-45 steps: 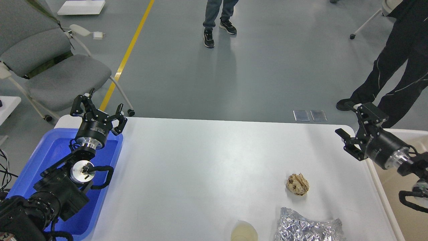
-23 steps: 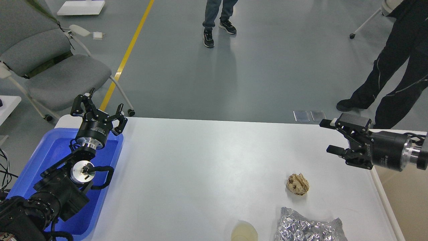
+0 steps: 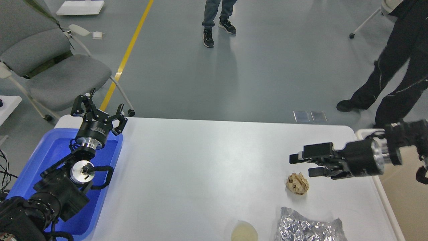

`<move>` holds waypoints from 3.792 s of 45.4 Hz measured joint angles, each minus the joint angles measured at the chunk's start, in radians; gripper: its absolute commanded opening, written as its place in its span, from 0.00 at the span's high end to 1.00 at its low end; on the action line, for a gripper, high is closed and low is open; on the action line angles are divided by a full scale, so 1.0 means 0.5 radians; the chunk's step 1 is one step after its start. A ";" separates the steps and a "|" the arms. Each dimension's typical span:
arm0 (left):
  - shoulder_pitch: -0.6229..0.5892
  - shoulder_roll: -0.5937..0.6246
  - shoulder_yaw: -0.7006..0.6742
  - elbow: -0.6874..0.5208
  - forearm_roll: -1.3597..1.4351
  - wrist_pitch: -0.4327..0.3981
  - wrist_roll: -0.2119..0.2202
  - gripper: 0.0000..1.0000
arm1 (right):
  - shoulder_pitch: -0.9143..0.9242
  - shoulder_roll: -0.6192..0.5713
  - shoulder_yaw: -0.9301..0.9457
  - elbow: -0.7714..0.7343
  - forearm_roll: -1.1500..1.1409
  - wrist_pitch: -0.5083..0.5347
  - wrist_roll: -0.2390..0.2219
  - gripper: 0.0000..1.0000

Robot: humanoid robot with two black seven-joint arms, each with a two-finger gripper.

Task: Tidy desktop
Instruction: 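Swing the right gripper inward and lower it toward the cream paper cup, then close the right gripper around the cream paper cup, then lift the cup with the right gripper and carry it toward the white bin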

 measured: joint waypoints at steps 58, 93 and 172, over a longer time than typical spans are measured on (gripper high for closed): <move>0.000 0.000 0.000 0.001 0.000 0.003 -0.001 0.00 | 0.330 0.856 -0.812 -0.010 -0.919 0.014 -0.186 0.00; 0.000 0.000 0.000 -0.001 0.000 0.003 -0.001 0.00 | 0.274 1.080 -0.829 -0.242 -0.953 0.016 -0.185 1.00; 0.000 0.000 -0.001 0.001 -0.001 0.003 -0.001 0.00 | 1.360 0.306 -0.830 -0.109 -0.355 0.164 -0.167 1.00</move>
